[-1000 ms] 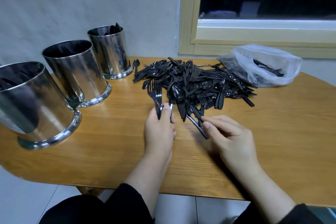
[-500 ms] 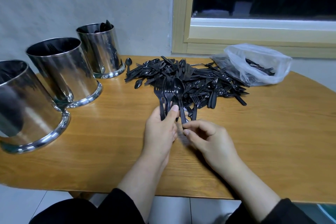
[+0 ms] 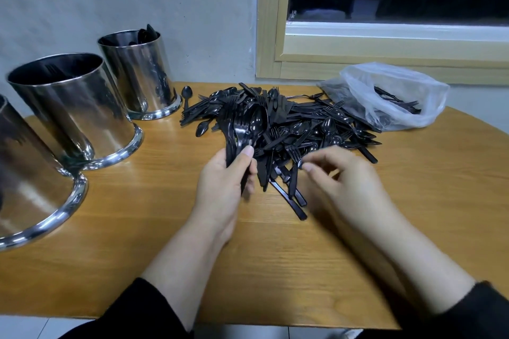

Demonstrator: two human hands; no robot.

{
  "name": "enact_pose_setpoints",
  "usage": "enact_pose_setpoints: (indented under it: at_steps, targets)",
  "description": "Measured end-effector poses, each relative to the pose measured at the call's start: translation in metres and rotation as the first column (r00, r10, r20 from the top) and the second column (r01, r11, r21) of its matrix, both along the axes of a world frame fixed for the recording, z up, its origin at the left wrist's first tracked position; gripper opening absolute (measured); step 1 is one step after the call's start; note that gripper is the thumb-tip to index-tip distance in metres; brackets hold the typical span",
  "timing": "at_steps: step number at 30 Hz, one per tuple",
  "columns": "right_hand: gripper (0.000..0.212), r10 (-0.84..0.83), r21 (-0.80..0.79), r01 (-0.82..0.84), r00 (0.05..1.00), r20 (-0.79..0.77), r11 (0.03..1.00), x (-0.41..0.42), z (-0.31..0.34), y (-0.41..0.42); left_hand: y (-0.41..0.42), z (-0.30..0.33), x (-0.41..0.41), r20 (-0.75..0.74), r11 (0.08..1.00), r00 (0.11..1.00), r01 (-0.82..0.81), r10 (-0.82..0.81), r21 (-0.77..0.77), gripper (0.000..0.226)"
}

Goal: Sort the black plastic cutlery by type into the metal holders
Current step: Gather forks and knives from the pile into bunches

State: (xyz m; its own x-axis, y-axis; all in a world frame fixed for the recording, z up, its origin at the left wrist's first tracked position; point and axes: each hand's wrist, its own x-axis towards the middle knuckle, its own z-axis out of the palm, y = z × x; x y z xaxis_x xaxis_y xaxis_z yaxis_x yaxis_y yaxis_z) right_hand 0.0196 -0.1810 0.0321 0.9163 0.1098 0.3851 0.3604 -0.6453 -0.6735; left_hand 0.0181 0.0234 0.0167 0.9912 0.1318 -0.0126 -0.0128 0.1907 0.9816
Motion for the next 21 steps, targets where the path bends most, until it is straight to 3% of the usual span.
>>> enact_pose_setpoints:
  at_steps: [5,10,15,21]
  targets:
    - [0.024,-0.131,-0.226,0.132,0.991,0.017,0.965,0.081,0.009,-0.009,0.01,0.012,0.04,0.028,0.996,0.999,0.025,-0.027,0.082,0.022]
    - [0.045,-0.125,-0.377,0.107,0.992,-0.024,0.92,0.119,-0.007,0.002,0.017,-0.007,0.068,0.007,0.992,1.0,0.001,-0.002,0.124,0.033]
    - [0.048,-0.193,-0.442,0.13,0.976,-0.101,0.888,0.124,-0.016,0.004,0.024,-0.013,0.075,-0.012,0.992,1.0,-0.001,0.002,0.126,0.034]
    - [0.04,-0.166,-0.41,0.107,0.98,-0.111,0.906,0.123,-0.019,0.004,0.024,-0.011,0.074,-0.037,0.995,0.999,0.003,0.001,0.103,0.035]
